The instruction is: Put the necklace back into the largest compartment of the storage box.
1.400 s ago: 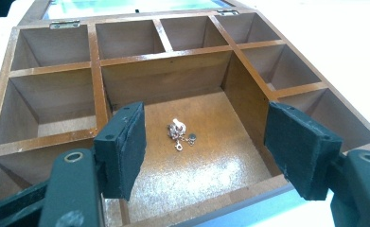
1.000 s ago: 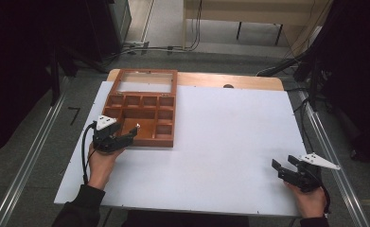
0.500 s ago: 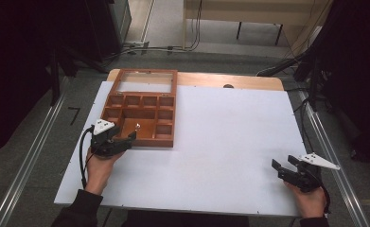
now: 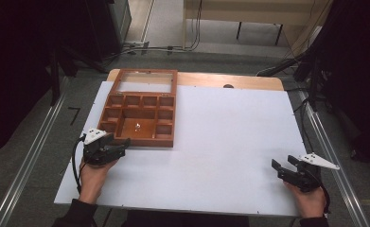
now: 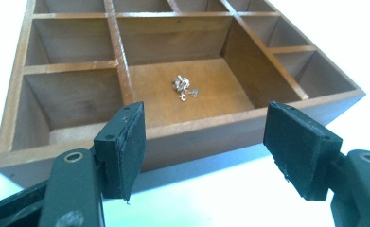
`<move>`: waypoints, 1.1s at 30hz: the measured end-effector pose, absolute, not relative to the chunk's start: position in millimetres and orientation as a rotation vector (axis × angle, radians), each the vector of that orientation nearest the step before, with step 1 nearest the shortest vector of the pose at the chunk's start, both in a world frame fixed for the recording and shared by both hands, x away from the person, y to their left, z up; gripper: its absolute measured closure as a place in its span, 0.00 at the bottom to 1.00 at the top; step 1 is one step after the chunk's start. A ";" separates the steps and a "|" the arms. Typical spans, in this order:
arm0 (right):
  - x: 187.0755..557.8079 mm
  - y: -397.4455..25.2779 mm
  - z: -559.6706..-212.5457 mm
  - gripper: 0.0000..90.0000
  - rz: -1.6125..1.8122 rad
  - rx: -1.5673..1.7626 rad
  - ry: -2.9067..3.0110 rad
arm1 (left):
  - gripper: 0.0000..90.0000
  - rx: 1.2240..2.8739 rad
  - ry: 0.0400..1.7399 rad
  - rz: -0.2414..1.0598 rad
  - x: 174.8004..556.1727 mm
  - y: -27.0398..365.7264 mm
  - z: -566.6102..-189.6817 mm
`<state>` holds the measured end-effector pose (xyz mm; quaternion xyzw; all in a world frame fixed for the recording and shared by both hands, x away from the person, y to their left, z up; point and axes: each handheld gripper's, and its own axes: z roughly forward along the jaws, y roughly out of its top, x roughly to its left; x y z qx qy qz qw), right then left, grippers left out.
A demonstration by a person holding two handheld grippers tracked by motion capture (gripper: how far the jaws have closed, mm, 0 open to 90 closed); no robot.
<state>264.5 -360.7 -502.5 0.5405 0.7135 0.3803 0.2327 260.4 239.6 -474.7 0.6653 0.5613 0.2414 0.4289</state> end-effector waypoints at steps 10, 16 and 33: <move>264.5 -360.9 -502.6 0.30 1.046 1.487 1.959 | 0.34 1.655 1.399 0.594 253.5 242.1 -477.5; 264.2 -360.9 -502.4 0.30 1.045 1.486 1.959 | 0.34 1.658 1.396 0.600 248.4 243.4 -477.1; 264.1 -360.9 -502.1 0.30 1.043 1.489 1.959 | 0.34 1.647 1.392 0.598 235.5 245.8 -476.3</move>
